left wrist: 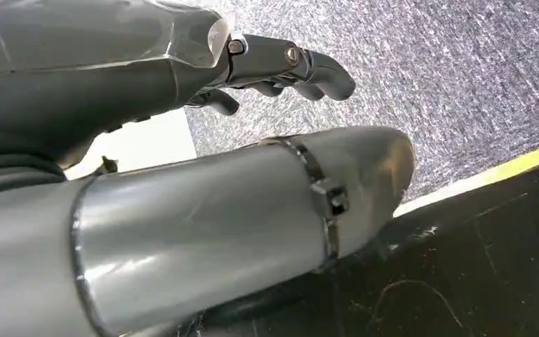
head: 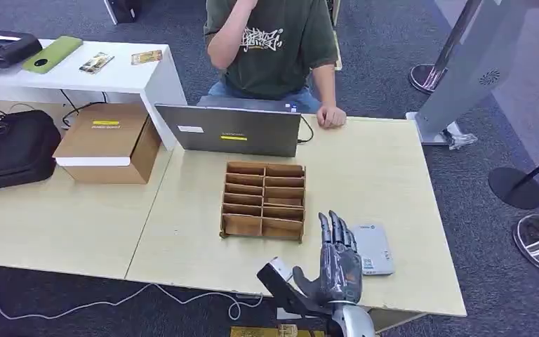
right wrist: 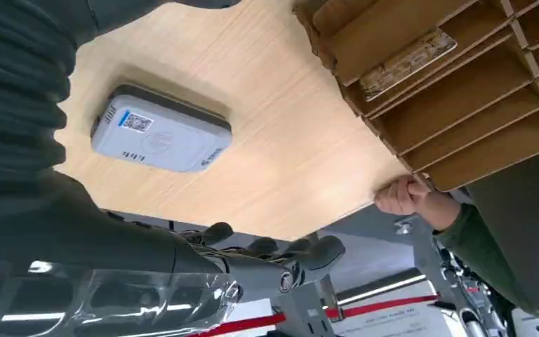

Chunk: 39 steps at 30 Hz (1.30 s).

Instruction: Pass the card to the sensor for recognition and then transmit it.

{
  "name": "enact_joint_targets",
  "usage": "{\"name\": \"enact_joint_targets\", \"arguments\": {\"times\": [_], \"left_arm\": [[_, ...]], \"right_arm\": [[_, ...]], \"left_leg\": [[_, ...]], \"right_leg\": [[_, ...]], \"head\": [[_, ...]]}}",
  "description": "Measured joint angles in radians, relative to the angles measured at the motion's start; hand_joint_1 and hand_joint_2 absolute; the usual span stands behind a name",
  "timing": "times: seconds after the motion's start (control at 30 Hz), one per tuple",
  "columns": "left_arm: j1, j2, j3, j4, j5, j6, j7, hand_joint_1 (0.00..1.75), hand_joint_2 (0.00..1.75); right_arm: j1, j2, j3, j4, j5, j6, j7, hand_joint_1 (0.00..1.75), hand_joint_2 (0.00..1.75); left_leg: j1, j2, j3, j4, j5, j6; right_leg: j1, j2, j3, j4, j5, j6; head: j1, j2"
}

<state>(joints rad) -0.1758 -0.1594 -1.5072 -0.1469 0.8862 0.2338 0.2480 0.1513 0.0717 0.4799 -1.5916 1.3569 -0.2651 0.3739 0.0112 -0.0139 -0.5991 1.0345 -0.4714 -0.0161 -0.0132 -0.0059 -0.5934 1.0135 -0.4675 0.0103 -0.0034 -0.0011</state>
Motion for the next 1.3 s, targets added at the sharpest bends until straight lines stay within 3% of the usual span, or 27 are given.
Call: {"name": "enact_joint_targets", "arguments": {"times": [0.4, 0.57, 0.8, 1.3], "left_arm": [[-0.004, -0.001, -0.001, 0.0, -0.019, -0.024, 0.003, 0.0, 0.0], [-0.007, -0.001, -0.009, 0.0, -0.028, -0.033, 0.003, 0.0, 0.0], [-0.02, -0.001, -0.019, 0.0, -0.072, -0.047, 0.003, 0.0, 0.0], [-0.025, 0.006, -0.03, 0.0, -0.071, -0.047, 0.001, 0.0, 0.0]], "right_arm": [[-0.085, 0.018, 0.012, 0.108, -0.003, -0.024, -0.071, 0.0, 1.75], [-0.124, 0.047, 0.004, 0.143, 0.073, -0.027, -0.106, 0.0, 1.75], [-0.211, 0.061, 0.004, 0.268, 0.181, -0.09, -0.124, 0.0, 1.75], [-0.374, 0.061, 0.026, 0.486, 0.135, -0.104, -0.19, 0.0, 1.75]], "left_leg": [[0.0, 0.0, 0.0, 0.0, 0.0, 0.0], [0.0, 0.0, 0.0, 0.0, 0.0, 0.0], [0.0, 0.0, 0.0, 0.0, 0.0, 0.0], [0.0, 0.001, 0.0, 0.0, 0.0, 0.0]], "right_leg": [[0.0, 0.0, 0.0, 0.0, 0.0, 0.0], [0.0, 0.0, 0.0, 0.0, 0.0, 0.0], [0.0, 0.0, 0.0, 0.0, 0.0, 0.0], [0.0, 0.001, 0.0, 0.0, 0.0, 0.0]], "head": [[0.0, 0.0], [0.0, 0.0], [0.0, 0.0], [0.0, 0.0]]}}
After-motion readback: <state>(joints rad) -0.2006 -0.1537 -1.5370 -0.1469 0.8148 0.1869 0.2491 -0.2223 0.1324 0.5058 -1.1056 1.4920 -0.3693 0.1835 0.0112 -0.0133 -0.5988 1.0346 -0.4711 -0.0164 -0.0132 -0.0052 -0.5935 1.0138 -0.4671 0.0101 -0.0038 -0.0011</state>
